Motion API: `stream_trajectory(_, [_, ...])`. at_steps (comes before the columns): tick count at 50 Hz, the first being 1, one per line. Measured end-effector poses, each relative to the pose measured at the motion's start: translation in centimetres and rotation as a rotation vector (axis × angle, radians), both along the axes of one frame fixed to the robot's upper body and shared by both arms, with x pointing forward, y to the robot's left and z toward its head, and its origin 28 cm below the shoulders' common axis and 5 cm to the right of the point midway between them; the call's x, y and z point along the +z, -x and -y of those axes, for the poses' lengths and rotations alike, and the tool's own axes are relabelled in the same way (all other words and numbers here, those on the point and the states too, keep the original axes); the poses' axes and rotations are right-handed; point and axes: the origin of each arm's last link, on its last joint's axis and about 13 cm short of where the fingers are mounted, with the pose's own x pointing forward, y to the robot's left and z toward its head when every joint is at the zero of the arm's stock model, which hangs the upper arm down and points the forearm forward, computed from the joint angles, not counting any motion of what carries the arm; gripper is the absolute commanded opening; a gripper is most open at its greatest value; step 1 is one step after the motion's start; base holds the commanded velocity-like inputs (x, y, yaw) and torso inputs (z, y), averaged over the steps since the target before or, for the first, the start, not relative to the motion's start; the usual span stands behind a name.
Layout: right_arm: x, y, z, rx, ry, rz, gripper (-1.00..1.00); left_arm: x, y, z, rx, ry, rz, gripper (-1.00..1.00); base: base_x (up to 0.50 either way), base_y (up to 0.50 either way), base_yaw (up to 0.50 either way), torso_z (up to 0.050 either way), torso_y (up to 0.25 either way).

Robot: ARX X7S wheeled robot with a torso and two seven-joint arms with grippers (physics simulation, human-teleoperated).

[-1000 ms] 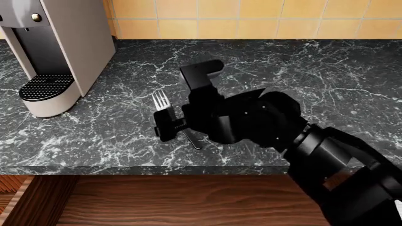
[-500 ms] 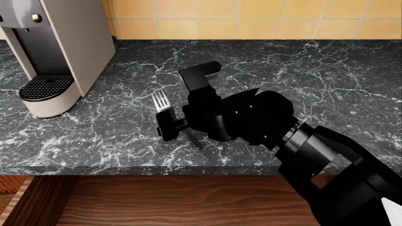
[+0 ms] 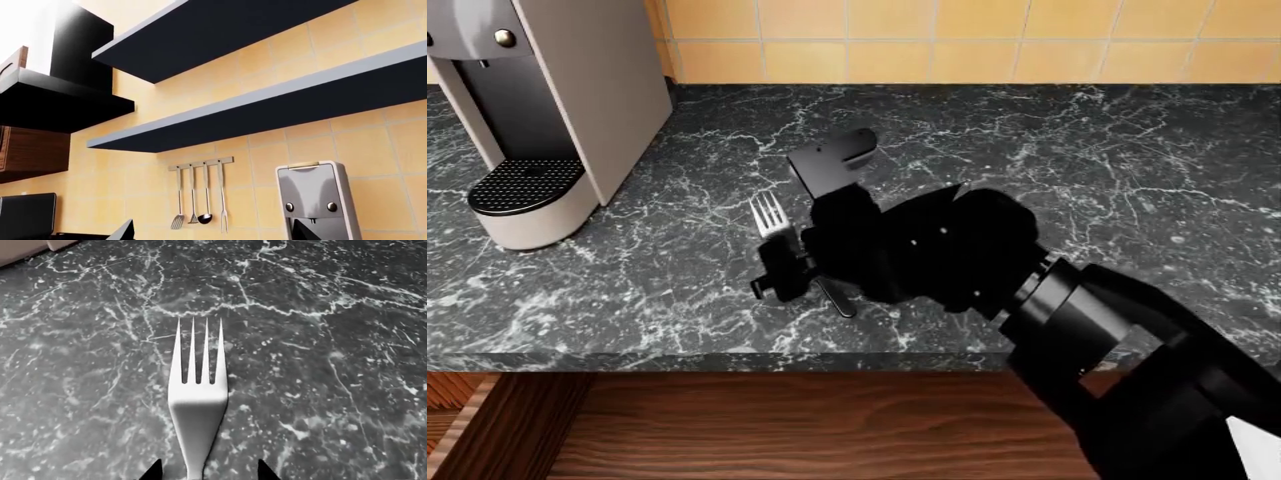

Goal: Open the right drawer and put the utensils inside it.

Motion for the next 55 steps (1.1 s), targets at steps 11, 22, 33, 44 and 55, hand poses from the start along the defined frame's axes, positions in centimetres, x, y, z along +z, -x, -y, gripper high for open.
stream_trajectory(11, [-0.2,0.1,-0.1,0.041,-0.043,-0.025,-1.00,0.1,0.0,0.0,0.000,-0.002,0.001,1.00,0.00,0.00,0.00,-0.002,0.000])
stream_trajectory(22, [-0.3,0.2,0.3,0.038,-0.058,-0.032,-1.00,0.1,0.0,0.0,0.000,-0.005,0.004,1.00,0.00,0.00,0.00,-0.001,0.000])
stream_trajectory(33, [-0.2,0.6,0.4,0.034,-0.064,-0.043,-1.00,0.1,0.1,-0.1,0.000,-0.005,0.005,1.00,0.00,0.00,0.00,-0.002,0.000])
stream_trajectory(44, [0.3,1.3,1.0,0.020,-0.056,-0.065,-1.00,0.2,0.1,-0.1,0.000,-0.003,0.005,1.00,0.00,0.00,0.00,0.000,0.000])
stream_trajectory(55, [3.1,2.3,2.4,-0.011,-0.056,-0.013,-1.00,0.2,0.0,0.0,-0.002,-0.004,0.003,1.00,0.00,0.00,0.00,0.000,0.000])
